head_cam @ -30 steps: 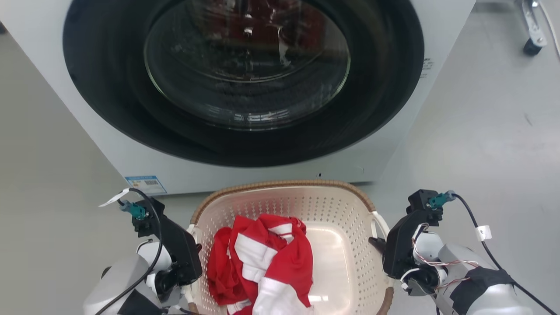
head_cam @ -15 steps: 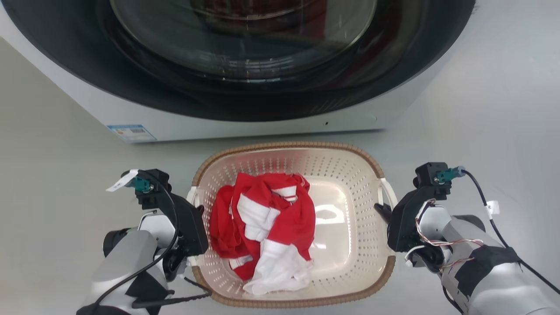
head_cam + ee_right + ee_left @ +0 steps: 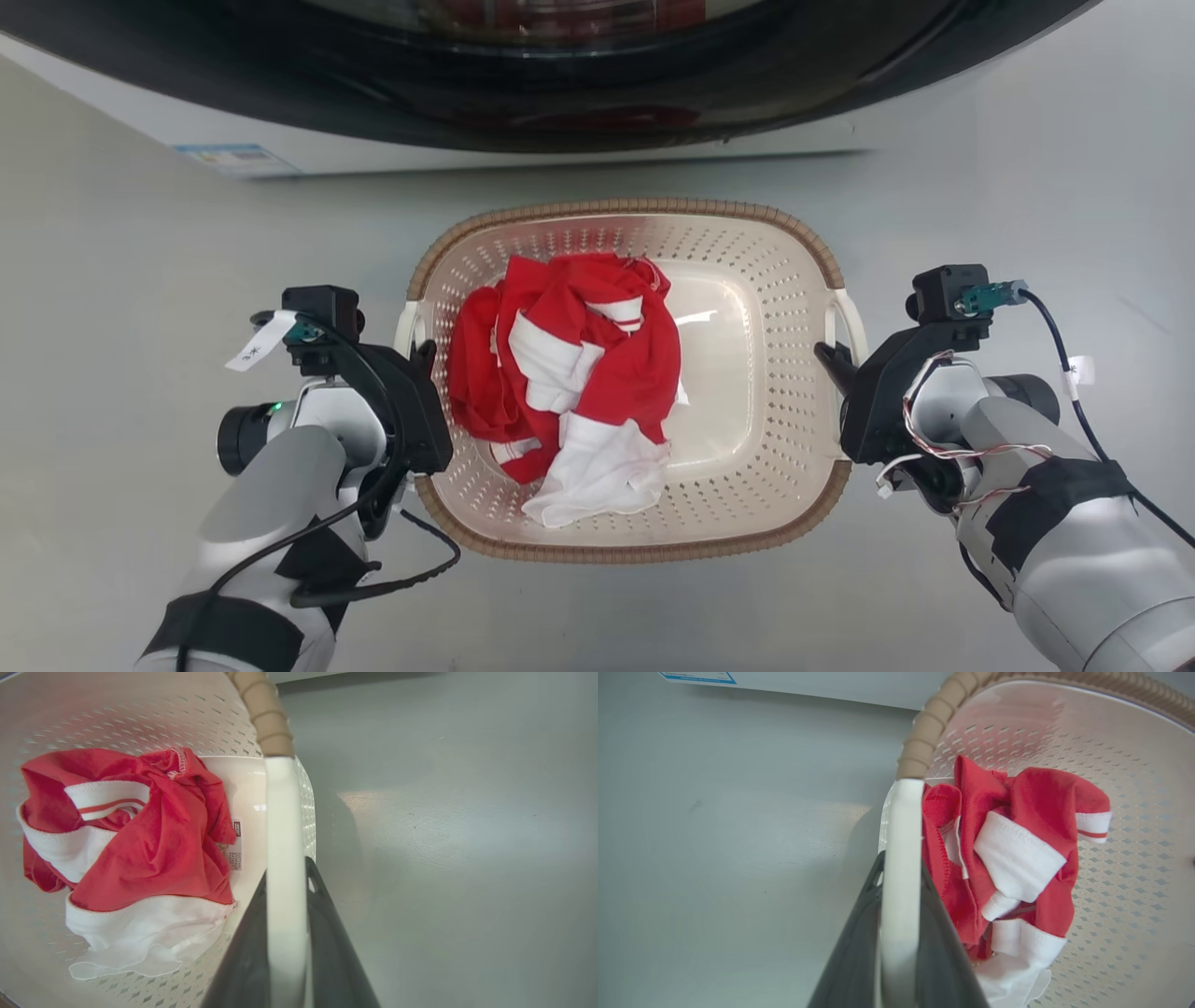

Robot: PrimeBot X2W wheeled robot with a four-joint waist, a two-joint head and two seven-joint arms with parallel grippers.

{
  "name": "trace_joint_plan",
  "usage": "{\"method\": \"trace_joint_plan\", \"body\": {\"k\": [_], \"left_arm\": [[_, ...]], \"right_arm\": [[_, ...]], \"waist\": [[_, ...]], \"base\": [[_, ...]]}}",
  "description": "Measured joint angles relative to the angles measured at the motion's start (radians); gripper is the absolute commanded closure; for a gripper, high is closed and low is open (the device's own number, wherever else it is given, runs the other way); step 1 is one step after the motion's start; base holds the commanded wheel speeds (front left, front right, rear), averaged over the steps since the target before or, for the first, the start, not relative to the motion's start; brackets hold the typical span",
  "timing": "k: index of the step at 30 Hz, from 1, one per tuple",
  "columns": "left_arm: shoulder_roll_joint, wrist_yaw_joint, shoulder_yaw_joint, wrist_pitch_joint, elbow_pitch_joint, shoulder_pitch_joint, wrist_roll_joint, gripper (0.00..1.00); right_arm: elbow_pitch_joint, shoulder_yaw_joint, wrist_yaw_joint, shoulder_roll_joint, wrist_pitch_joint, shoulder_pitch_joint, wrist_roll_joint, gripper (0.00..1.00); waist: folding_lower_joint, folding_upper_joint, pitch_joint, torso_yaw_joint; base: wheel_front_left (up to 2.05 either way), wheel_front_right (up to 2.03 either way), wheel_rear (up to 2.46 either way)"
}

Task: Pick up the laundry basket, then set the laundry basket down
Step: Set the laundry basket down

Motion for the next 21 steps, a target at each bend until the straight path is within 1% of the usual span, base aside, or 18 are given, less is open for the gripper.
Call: {"method": "trace_joint_plan", "body": {"k": [10,16,21], "left_arm": [[-0.008,0.000,-0.013,-0.095,0.014,-0.013,0.018,1.00],[-0.011,0.000,-0.020,-0.144,0.027,-0.023,0.025,1.00],[-0.017,0.000,-0.024,-0.162,0.037,-0.024,0.026,1.00]], "right_arm": [[0.027,0.018,0.000,0.005,-0.055,-0.015,-0.032,1.00],[0.044,0.031,0.000,0.008,-0.091,-0.037,-0.051,1.00],[0.056,0.038,0.001,0.009,-0.108,-0.044,-0.054,1.00]], "waist": [[-0.0001,0.0000,0.110,0.008],[-0.0002,0.0000,0.143,0.006],[-0.0003,-0.0001,0.158,0.005]], "base": [[0.00,0.00,0.00],[0.00,0.00,0.00],[0.00,0.00,0.00]]}}
